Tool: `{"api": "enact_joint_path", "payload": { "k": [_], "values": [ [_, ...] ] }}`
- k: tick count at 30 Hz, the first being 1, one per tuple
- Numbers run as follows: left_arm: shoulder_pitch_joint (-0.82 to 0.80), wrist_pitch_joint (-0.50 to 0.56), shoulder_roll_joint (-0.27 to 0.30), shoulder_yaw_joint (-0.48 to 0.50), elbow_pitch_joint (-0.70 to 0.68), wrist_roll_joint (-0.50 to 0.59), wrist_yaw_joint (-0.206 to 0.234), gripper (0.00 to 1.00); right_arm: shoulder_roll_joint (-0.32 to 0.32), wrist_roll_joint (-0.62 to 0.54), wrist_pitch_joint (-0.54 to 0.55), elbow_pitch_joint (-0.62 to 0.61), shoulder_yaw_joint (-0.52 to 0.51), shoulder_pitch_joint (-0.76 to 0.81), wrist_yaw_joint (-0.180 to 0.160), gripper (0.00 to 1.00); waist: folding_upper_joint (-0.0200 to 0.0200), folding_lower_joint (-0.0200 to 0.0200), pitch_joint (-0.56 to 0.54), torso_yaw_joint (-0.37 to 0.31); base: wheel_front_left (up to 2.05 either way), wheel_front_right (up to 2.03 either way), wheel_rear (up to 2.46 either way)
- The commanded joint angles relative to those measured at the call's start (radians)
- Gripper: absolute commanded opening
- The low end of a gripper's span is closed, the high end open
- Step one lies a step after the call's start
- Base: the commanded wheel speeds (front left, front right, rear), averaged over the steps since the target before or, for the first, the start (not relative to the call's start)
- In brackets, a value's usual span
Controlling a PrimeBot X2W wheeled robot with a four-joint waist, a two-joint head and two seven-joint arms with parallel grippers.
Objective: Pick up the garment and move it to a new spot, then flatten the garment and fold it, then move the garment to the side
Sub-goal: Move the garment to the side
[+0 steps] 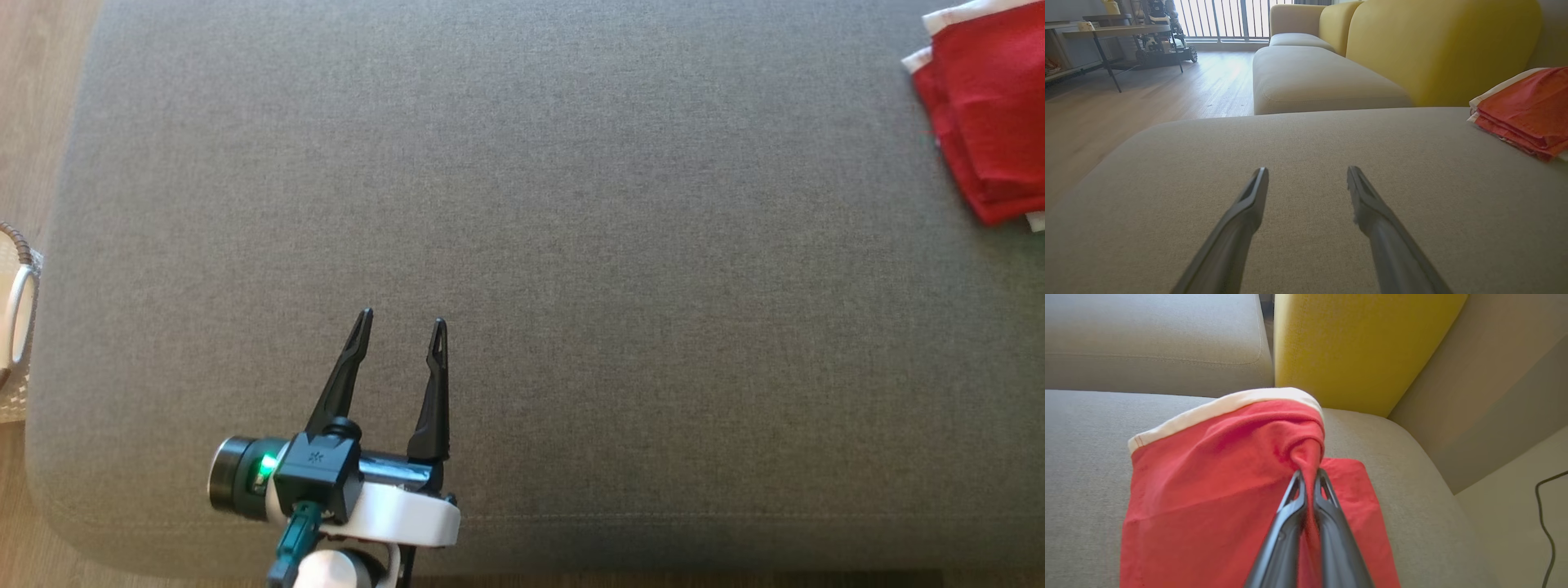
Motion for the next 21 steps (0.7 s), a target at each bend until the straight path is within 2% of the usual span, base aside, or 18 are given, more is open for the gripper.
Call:
{"api": "enact_joint_path", "payload": {
  "k": [1, 7, 12, 13, 14, 15, 19, 20, 21],
  "values": [
    [-0.032, -0.006, -0.001, 0.028, -0.03, 0.003, -0.006, 1.0, -0.032, -0.028, -0.019, -0.022, -0.004, -0.022, 0.0, 0.0, 0.0, 0.0, 0.002, -0.001, 0.0, 0.0, 0.0],
    [-0.043, -0.006, -0.001, 0.03, -0.036, 0.01, -0.009, 1.0, -0.061, -0.16, -0.019, -0.02, -0.128, -0.017, 0.0, 0.0, 0.0, 0.0, 0.012, 0.002, 0.0, 0.0, 0.0],
    [-0.046, -0.006, -0.001, 0.03, -0.035, 0.011, -0.013, 1.0, -0.061, -0.267, -0.016, -0.025, -0.254, -0.004, 0.0, 0.0, 0.0, 0.0, 0.019, 0.007, 0.0, 0.0, 0.0],
    [-0.047, -0.006, -0.001, 0.029, -0.035, 0.011, -0.013, 1.0, -0.059, -0.291, -0.017, -0.033, -0.279, -0.001, 0.0, 0.11, 0.0, 0.0, 0.019, 0.008, 0.0, 0.0, 0.0],
    [-0.048, -0.006, -0.001, 0.029, -0.034, 0.011, -0.013, 1.0, -0.054, -0.318, -0.017, -0.043, -0.302, 0.004, 0.0, 0.44, 0.0, 0.0, 0.018, 0.009, 0.0, 0.0, 0.0],
    [-0.048, -0.006, -0.001, 0.029, -0.033, 0.012, -0.013, 1.0, -0.048, -0.346, -0.014, -0.057, -0.328, 0.008, 0.0, 1.0, 0.0, 0.0, 0.016, 0.009, 0.0, 0.0, 0.0],
    [-0.04, -0.006, -0.001, 0.033, -0.03, 0.014, -0.011, 1.0, -0.001, -0.474, 0.005, -0.146, -0.433, 0.042, 0.0, 1.0, 0.0, 0.0, -0.007, 0.005, 0.0, 0.0, 0.0],
    [-0.035, -0.006, -0.001, 0.035, -0.029, 0.014, -0.011, 1.0, 0.024, -0.504, 0.007, -0.174, -0.458, 0.053, 0.0, 1.0, 0.0, 0.0, -0.017, 0.003, 0.0, 0.0, 0.0],
    [-0.022, -0.006, -0.001, 0.043, -0.028, 0.015, -0.009, 1.0, 0.086, -0.555, 0.009, -0.228, -0.504, 0.076, 0.0, 1.0, 0.0, 0.0, -0.041, -0.004, 0.0, 0.0, 0.0]
  ]
}}
